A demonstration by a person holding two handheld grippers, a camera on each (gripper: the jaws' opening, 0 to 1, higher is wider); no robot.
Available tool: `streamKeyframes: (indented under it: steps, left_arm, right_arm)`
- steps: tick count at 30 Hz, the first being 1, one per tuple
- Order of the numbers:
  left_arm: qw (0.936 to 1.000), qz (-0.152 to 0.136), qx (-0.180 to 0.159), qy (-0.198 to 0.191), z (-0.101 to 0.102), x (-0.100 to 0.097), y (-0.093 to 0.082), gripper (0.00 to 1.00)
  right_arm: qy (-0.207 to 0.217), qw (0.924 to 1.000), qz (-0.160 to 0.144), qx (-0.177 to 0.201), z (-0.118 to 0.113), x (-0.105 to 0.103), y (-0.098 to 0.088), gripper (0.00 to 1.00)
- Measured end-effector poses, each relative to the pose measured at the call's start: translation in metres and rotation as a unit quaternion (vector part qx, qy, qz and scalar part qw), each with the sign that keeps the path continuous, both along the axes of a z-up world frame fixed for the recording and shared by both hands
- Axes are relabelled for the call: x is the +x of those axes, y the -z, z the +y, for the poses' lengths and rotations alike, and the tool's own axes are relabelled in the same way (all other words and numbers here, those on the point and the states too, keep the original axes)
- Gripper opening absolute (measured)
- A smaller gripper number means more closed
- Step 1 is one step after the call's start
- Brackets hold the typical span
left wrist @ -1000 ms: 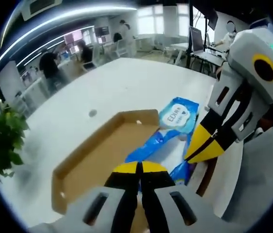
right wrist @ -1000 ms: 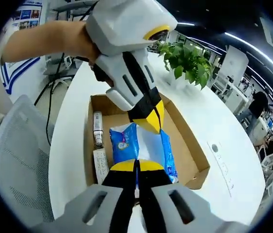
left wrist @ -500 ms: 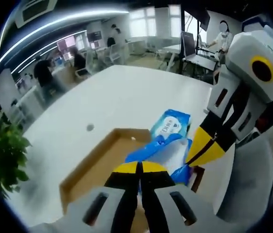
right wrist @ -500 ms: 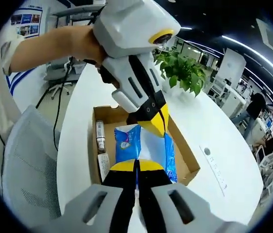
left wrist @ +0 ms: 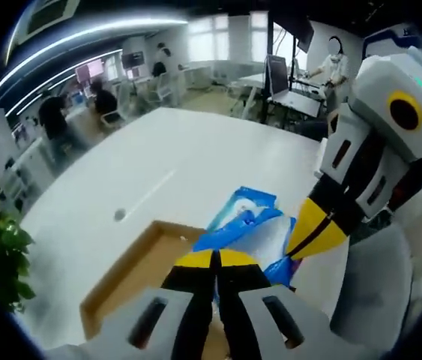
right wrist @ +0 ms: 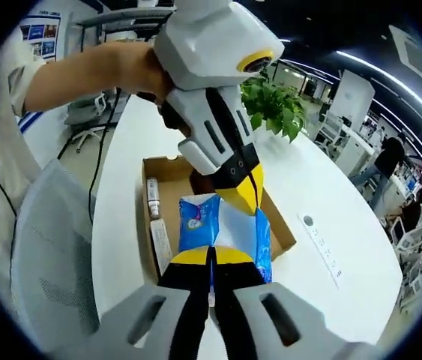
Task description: Operate the shoe box by opening the lid, removing the specified soft item, and placing it in the target area until the item is outside and the box remains undamaged.
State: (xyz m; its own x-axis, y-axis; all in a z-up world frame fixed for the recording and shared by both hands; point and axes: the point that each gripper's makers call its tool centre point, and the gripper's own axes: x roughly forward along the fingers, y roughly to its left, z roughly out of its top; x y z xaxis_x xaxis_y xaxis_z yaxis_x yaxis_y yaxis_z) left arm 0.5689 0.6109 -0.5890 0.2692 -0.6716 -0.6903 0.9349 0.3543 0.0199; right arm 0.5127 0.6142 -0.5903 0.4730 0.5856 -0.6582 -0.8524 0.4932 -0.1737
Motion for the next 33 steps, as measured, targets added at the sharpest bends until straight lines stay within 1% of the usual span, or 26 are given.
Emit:
streamKeyframes:
  steps: [2, 5, 12, 16, 18, 26, 33]
  left_arm:
    - [1.0, 0.002, -0.001, 0.006, -0.007, -0.002, 0.0, 0.0]
    - [0.9999, 0.005, -0.006, 0.011, -0.016, 0.001, -0.001, 0.0]
    - [0.9994, 0.015, -0.011, 0.031, -0.044, -0.007, 0.0, 0.0]
    - [0.999, 0.017, -0.016, 0.039, -0.056, -0.009, 0.0, 0.0]
    - [0.9986, 0.023, -0.019, 0.045, -0.063, -0.01, 0.0, 0.0]
    - [0.9975, 0.023, -0.023, 0.063, -0.088, -0.012, -0.003, 0.0]
    - [0.9965, 0.025, -0.024, 0.076, -0.109, -0.013, 0.001, 0.0]
  right_arm:
    - [0.003, 1.0, 0.001, -0.002, -0.007, -0.002, 0.001, 0.0]
    - [0.007, 1.0, 0.002, -0.006, -0.017, -0.004, 0.001, 0.0]
    - [0.02, 0.9997, 0.006, -0.011, -0.038, -0.007, 0.001, 0.0]
    - [0.026, 0.9995, 0.009, -0.015, -0.05, -0.009, 0.002, 0.0]
    - [0.028, 0.9994, 0.011, -0.018, -0.057, -0.009, 0.004, 0.0]
    - [0.044, 0.9987, 0.015, -0.02, -0.078, -0.011, 0.005, 0.0]
    - [0.056, 0.9978, 0.021, -0.026, -0.096, -0.013, 0.009, 0.0]
